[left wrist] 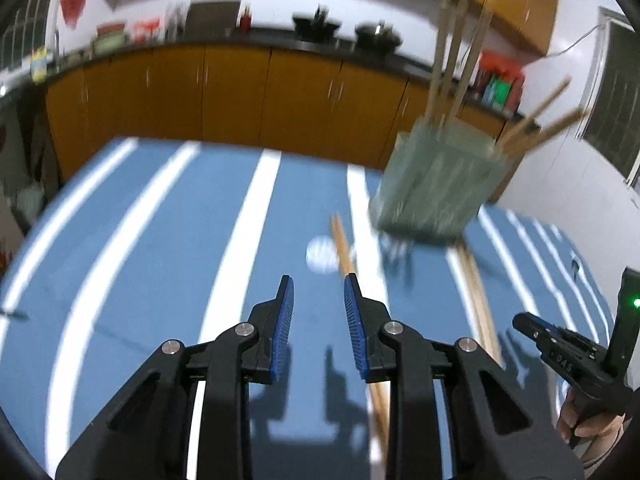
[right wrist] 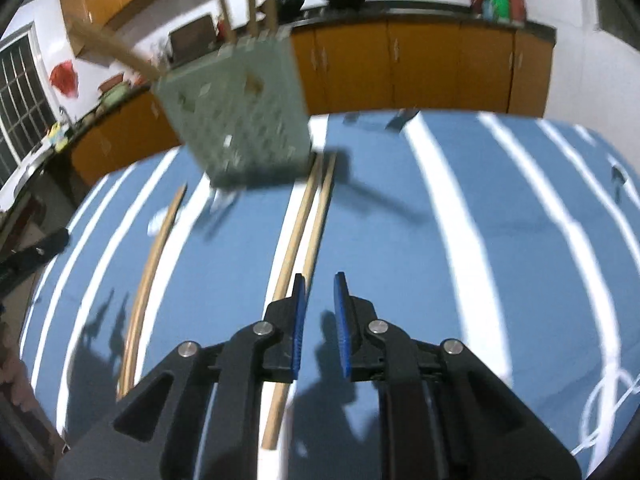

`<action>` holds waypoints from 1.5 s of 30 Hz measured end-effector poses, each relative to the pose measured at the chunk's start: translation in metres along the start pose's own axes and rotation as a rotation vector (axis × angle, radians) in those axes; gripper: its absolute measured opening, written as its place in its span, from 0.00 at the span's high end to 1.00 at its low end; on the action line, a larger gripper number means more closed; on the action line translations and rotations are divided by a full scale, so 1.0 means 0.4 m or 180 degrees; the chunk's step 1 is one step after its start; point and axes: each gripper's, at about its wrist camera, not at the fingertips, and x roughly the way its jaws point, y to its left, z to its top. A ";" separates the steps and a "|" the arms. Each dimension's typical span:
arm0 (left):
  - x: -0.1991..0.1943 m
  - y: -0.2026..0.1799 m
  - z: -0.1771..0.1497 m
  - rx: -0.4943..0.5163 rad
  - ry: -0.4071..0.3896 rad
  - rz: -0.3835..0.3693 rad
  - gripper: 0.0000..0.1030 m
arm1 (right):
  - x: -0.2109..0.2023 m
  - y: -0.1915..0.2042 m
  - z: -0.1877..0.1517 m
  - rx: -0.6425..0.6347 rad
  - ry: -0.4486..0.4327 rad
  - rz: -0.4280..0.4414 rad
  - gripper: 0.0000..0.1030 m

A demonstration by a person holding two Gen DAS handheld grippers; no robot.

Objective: Organize utensils
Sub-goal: 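Lower the left tool onto a chopstick and close it while the right tool grasps one, then lift the left tool's chopstick off the cloth while the right tool lifts its chopstick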

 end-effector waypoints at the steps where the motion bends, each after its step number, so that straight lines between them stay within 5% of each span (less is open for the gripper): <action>1: 0.009 0.006 -0.014 -0.0017 0.0055 -0.0012 0.73 | 0.009 0.005 -0.008 -0.0018 0.0030 0.0004 0.84; 10: 0.058 -0.021 -0.089 -0.0041 0.0374 -0.0177 0.74 | 0.043 0.045 -0.033 -0.0201 0.0129 -0.0156 0.91; 19: 0.075 -0.055 -0.126 0.0078 0.0539 -0.0322 0.80 | 0.035 -0.026 -0.015 0.0045 0.0095 -0.0361 0.92; 33: 0.079 -0.089 -0.128 0.0287 0.0515 -0.0141 0.92 | 0.031 -0.023 -0.022 -0.0029 0.0073 -0.0376 0.88; 45: 0.120 0.024 -0.051 0.0094 0.0427 0.0225 0.93 | 0.036 -0.032 -0.002 -0.0003 -0.0003 -0.0433 0.92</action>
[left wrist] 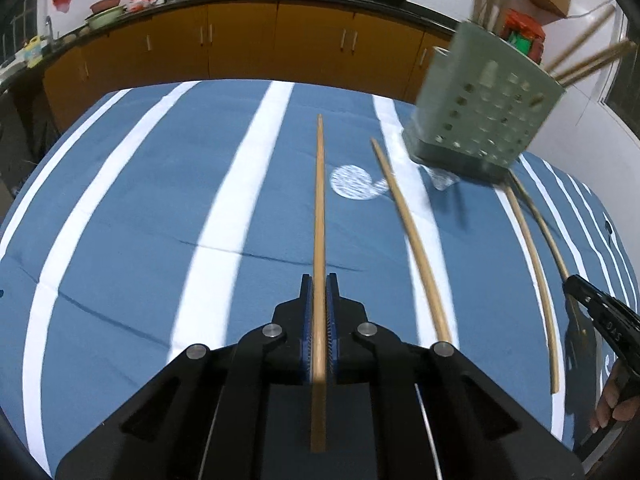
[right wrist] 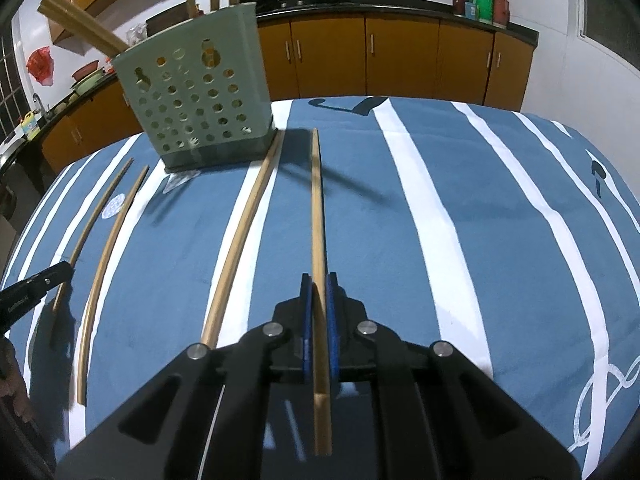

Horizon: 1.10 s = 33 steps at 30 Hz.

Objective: Organize utensils
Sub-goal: 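Lift the left tool's chopstick off the cloth while the right tool lifts its chopstick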

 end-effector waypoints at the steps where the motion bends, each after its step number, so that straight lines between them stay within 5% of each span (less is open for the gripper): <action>1: 0.002 0.005 0.003 0.0006 -0.0002 -0.0009 0.93 | 0.001 0.000 0.001 0.0000 -0.0003 -0.0007 0.92; 33: 0.004 0.011 -0.004 0.0012 -0.0074 -0.0083 0.92 | 0.016 -0.003 -0.001 0.0029 0.0020 -0.0022 0.90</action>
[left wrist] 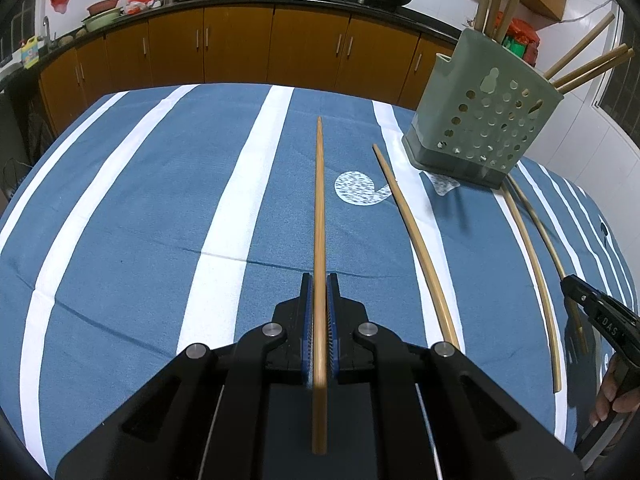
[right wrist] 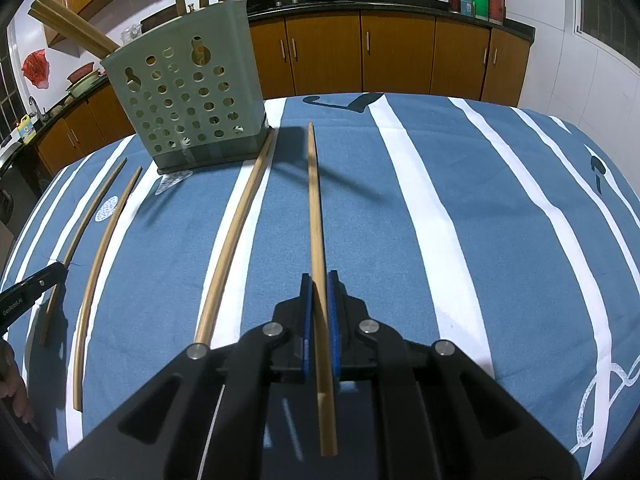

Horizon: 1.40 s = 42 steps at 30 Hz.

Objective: Organize utensils
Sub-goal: 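Lift the left tool's chopstick off the cloth while the right tool lifts its chopstick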

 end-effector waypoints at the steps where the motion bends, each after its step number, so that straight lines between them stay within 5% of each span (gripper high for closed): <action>1: 0.000 0.000 0.000 -0.0001 0.0000 -0.0001 0.92 | 0.000 0.000 0.000 -0.0001 0.0000 -0.0001 0.90; 42: -0.022 -0.018 -0.025 0.0207 0.0018 0.0157 0.92 | -0.007 -0.001 -0.014 -0.0034 0.0004 -0.0004 0.90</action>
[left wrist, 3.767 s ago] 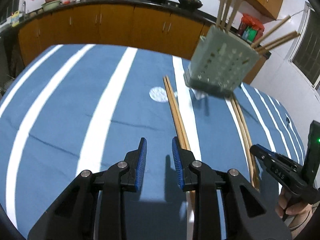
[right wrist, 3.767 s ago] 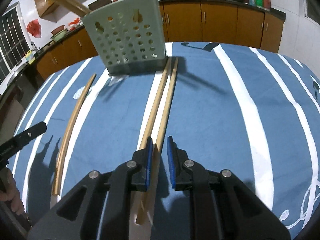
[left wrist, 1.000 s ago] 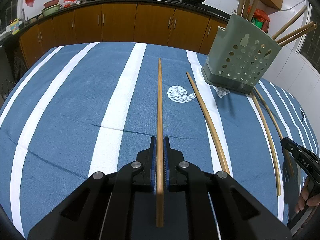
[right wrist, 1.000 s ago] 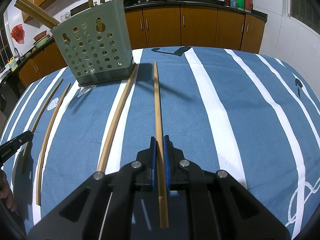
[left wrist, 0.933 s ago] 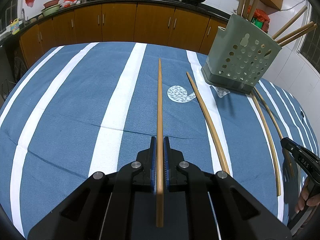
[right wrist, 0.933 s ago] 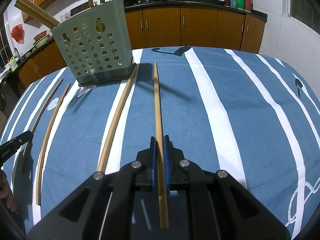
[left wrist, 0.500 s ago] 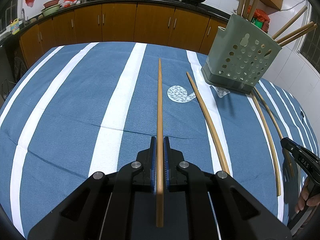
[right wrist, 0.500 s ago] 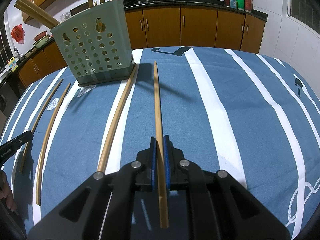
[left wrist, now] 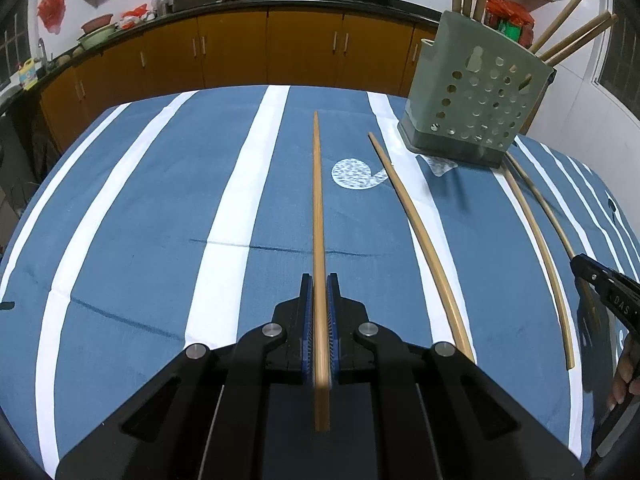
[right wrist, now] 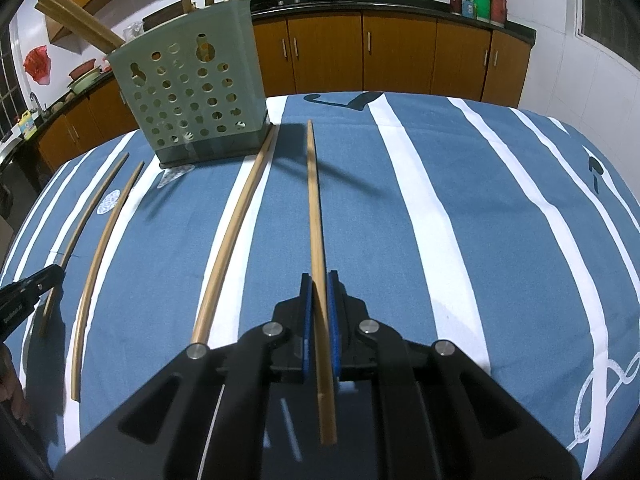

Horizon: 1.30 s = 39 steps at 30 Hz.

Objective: Organize utensils
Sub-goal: 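Lift the left tool's chopstick off the cloth while the right tool lifts its chopstick, then carry the left tool's chopstick above the green holder while the right tool carries its own there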

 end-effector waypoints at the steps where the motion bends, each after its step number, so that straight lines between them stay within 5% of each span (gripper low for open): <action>1: 0.000 -0.001 0.000 0.0005 0.0000 0.0006 0.92 | 0.000 0.001 0.000 -0.0013 0.0000 -0.0005 0.91; 9: -0.038 0.001 0.019 0.0028 -0.0086 -0.0050 0.93 | -0.058 -0.011 0.024 0.0012 -0.0207 0.0005 0.92; 21: -0.250 0.022 0.152 -0.0093 -0.0945 -0.0229 0.93 | -0.255 -0.025 0.135 0.0082 -0.1012 0.0076 0.92; 39: -0.348 -0.031 0.255 -0.0025 -0.1289 -0.0510 0.93 | -0.402 0.009 0.241 -0.0013 -0.1521 0.0403 0.92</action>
